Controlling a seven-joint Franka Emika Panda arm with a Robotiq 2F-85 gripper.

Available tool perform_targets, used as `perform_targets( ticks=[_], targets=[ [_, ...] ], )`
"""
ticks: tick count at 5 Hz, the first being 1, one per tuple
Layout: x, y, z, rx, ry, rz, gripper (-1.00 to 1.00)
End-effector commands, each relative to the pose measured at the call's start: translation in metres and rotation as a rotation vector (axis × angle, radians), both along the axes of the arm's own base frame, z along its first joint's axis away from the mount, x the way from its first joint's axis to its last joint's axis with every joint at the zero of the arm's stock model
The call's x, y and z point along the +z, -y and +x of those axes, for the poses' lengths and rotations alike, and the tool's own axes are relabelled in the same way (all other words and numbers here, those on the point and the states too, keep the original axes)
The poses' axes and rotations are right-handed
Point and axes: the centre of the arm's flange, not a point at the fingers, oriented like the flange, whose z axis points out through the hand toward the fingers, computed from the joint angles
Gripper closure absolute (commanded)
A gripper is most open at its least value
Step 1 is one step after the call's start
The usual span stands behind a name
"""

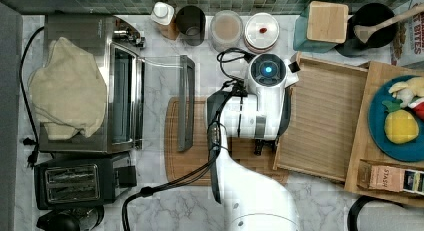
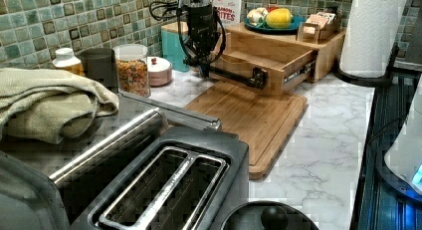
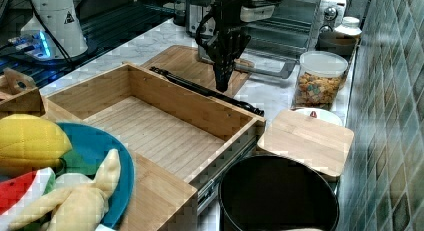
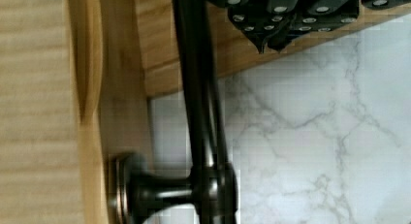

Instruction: Close the drawer.

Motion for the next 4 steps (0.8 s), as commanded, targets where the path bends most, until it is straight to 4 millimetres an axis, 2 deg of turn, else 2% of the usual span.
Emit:
perform_targets(
  ticks=[1,2,3,4],
  targets=[
    [0.015,0.108,-0.006,-0.095,0.044,0.045,1.00],
    [0.026,0.147,-0.015,-0.130,0.015,0.012,1.00],
    [0.035,0.193,-0.030,-0.077,-0.014,-0.069,1.00],
    [0.033,0.234,-0.047,-0.063,0.005,-0.134,1.00]
  ],
)
